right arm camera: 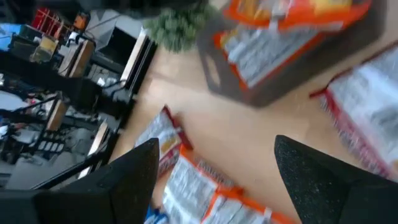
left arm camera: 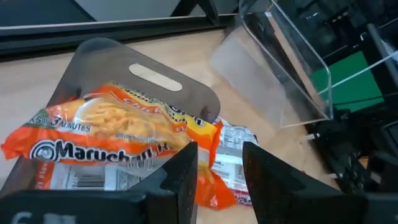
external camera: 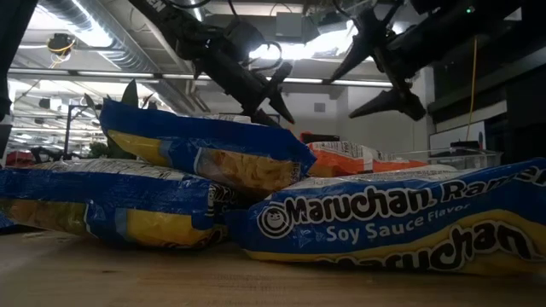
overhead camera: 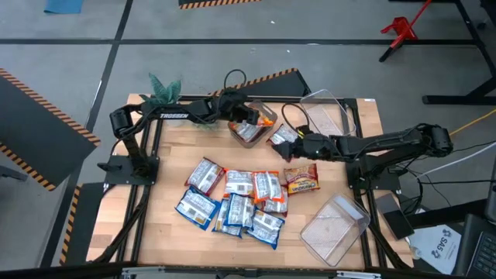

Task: Sort Maruchan noodles
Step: Put the orange noodle pack into the black bin

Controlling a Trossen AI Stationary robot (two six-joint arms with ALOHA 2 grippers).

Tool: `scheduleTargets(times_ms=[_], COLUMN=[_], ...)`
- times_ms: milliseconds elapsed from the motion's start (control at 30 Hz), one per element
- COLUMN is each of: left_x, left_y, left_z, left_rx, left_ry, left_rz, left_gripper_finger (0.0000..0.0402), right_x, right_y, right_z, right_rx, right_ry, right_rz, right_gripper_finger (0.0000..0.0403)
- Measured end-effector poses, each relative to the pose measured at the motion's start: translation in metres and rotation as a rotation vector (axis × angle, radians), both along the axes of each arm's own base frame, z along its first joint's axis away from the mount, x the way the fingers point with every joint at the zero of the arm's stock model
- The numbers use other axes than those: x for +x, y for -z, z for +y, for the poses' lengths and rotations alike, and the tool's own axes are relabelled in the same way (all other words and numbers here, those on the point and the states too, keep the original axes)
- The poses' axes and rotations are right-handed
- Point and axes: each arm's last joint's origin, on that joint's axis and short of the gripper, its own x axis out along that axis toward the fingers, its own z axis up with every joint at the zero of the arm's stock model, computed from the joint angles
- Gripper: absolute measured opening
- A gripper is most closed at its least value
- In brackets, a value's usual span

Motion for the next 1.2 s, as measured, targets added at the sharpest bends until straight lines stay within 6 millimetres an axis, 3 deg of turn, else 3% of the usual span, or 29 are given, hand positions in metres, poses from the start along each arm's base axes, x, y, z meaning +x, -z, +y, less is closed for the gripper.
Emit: scheduleTargets(times_ms=[167, 300, 467, 700, 900, 1200], left_x=[-0.004, -0.007, -0.022, -0.050, -0.066, -0.063], left_y=[-0.012, -0.024, -0.048, -0.082, -0.088, -0.074], left_z=[-0.003, -0.010, -0.017, -0.037, -0.050, -0.065], left_rx=[-0.011, -0.011, 0.013, 0.103, 0.165, 0.154], left_ry=[0.045, 0.078, 0.093, 0.085, 0.066, 0.123], left_rz=[-0.035, -0.066, -0.085, -0.043, 0.078, 0.210], left_gripper_finger=[0.0121, 0.0119, 0.0106, 0.0094, 0.0094, 0.0094], right_x=[-0.001, -0.003, 0.012, 0.064, 0.092, 0.087], right_y=[-0.003, -0.003, -0.014, -0.022, 0.000, 0.026], right_z=[-0.025, -0.045, -0.068, -0.086, -0.095, -0.096], right_rx=[-0.079, -0.149, -0.291, -0.416, -0.376, -0.337], right_ry=[0.054, 0.059, -0.018, -0.196, -0.294, -0.300], right_rz=[0.004, 0.027, 0.092, 0.258, 0.482, 0.720], right_gripper_finger=[0.0298, 0.0260, 0.0170, 0.0017, 0.0025, 0.0005])
